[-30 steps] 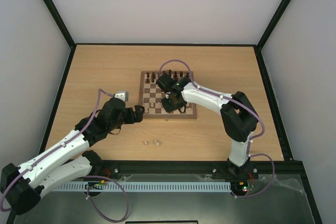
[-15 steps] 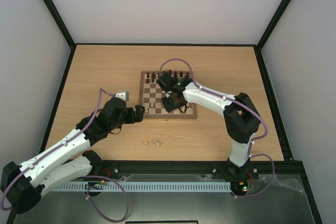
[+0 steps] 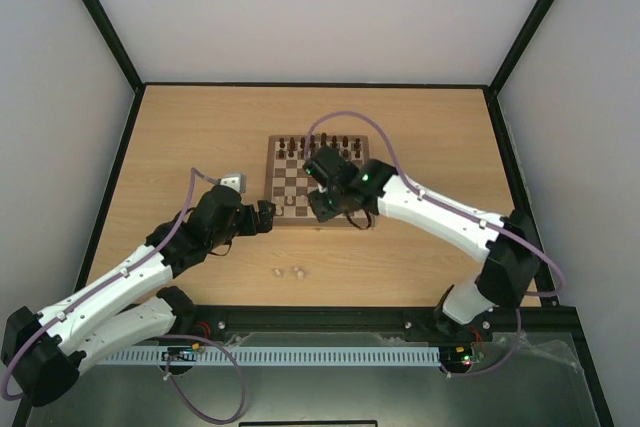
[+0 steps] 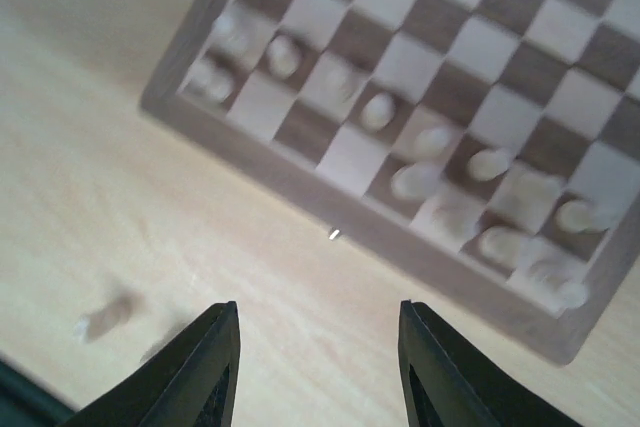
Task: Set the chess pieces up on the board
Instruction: Place the chess piece on the chessboard, then adjust the chess piece at the center of the board.
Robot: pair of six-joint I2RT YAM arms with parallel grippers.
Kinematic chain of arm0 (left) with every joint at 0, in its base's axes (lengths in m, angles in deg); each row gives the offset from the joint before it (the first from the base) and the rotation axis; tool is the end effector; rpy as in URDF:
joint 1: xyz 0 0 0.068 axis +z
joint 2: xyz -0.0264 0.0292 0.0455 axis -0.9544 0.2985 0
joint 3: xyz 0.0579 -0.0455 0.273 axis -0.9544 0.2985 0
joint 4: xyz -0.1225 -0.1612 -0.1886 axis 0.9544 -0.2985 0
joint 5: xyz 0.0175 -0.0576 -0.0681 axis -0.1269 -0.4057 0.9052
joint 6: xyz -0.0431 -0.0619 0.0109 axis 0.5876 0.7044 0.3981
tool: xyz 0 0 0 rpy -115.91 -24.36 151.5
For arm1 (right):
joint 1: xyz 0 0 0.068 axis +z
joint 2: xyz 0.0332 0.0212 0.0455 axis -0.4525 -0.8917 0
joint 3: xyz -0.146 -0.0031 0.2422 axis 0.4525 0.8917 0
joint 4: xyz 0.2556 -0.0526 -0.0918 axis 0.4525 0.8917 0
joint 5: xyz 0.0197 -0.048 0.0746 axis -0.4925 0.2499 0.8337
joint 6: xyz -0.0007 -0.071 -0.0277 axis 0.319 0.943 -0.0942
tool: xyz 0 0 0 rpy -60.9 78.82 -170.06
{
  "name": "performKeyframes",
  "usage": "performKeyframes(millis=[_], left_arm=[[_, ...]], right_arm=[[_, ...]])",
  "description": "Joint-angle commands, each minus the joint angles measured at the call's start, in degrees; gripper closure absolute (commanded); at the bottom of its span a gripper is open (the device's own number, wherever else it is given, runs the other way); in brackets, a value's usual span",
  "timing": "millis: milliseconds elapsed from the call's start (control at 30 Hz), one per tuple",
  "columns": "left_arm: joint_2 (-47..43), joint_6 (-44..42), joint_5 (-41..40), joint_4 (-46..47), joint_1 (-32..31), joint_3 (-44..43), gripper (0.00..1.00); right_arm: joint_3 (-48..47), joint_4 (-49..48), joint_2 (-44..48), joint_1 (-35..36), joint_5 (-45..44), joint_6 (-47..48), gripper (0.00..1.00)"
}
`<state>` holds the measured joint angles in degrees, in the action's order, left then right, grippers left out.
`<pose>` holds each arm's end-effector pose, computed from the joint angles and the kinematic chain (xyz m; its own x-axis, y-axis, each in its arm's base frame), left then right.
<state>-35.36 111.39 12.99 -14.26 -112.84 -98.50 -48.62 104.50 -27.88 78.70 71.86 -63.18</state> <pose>0.1745 -0.1364 0.2348 -0.6931 -0.2268 -0.6842 0.1594 0.8774 -0.4524 0.2397 0.2893 0.2852 -0.6953 -0.3297 -0.6386 -0.5112 0.8515 0.1170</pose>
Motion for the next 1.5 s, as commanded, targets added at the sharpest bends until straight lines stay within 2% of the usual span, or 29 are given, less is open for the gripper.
performKeyframes(millis=[0, 200, 433, 933, 1033, 1233, 1467], left_arm=[[-0.54, -0.46, -0.68, -0.33, 0.31, -1.28, 0.01], [-1.08, -0.19, -0.84, -0.52, 0.3, -1.41, 0.01], [-3.97, 0.01, -1.76, -2.59, 0.33, -1.67, 0.01], [-6.57, 0.15, -1.35, -3.98, 0.33, -1.71, 0.01], [-6.59, 0.11, -1.43, -3.96, 0.31, -1.7, 0.01], [-6.48, 0.07, -1.35, -3.88, 0.33, -1.67, 0.01], [-6.59, 0.14, -1.26, -3.9, 0.34, -1.67, 0.01]], right_arm=[[4.8, 3.96, 3.78, 7.09, 0.56, -3.84, 0.56], [7.72, 1.04, 1.71, 17.71, 2.06, -8.88, 0.57], [10.35, -1.09, -0.54, 22.7, 1.44, -13.11, 0.58], [10.12, -3.2, -7.45, 23.62, 0.08, -15.09, 0.62], [10.13, -3.76, -8.55, 23.62, 0.32, -15.18, 0.67], [10.39, -4.11, -10.78, 23.62, -0.51, -15.44, 0.7], [10.57, -3.76, -11.89, 23.62, -1.73, -15.79, 0.79]])
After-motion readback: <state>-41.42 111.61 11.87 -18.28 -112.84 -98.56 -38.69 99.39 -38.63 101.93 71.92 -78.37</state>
